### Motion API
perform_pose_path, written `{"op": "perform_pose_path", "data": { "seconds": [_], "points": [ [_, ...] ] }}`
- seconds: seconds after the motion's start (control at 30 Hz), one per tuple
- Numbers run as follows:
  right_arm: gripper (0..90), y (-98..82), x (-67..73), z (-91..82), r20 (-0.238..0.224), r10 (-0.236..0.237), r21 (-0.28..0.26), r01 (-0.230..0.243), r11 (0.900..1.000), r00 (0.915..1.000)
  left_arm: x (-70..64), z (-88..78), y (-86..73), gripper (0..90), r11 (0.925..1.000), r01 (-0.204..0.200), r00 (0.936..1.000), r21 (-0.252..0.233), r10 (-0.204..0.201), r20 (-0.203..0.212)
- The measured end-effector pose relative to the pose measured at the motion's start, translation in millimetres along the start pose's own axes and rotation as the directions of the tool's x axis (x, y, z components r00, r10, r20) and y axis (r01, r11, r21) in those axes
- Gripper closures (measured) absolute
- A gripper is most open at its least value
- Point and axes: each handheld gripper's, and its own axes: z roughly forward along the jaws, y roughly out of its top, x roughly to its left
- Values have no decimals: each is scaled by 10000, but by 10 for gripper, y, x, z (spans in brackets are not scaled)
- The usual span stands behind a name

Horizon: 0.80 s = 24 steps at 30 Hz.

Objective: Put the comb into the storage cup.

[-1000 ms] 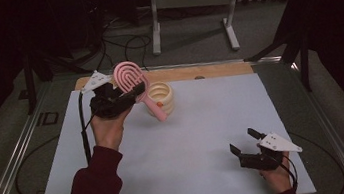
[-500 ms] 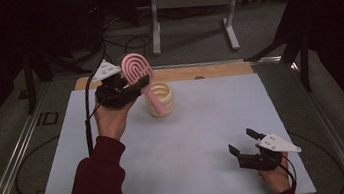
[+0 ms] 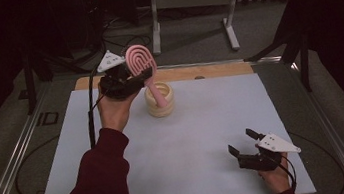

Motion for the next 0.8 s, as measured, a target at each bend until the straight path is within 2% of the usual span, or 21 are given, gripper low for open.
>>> {"op": "perform_pose_path", "data": {
  "seconds": [0.27, 0.5, 0.63, 0.8],
  "points": [
    [119, 16, 4, -7, -177, 280, -127, -282, 9995, 9995, 46, 78, 58, 634, 9998, 158, 9997, -79, -159, -197],
    [119, 14, -1, -11, -177, 309, -148, -312, 9994, 9994, 58, 126, 113, 634, 9997, 175, 9989, -155, -182, -428],
    [119, 12, 1, -5, -202, 315, -132, -318, 9994, 9993, 87, 142, 129, 635, 9988, 377, 9979, -311, -392, -517],
    [122, 13, 3, -5, -240, 332, -148, -335, 9993, 9992, 131, 178, 113, 635, 9987, 445, 9960, -252, -463, -763]
  ]
}}
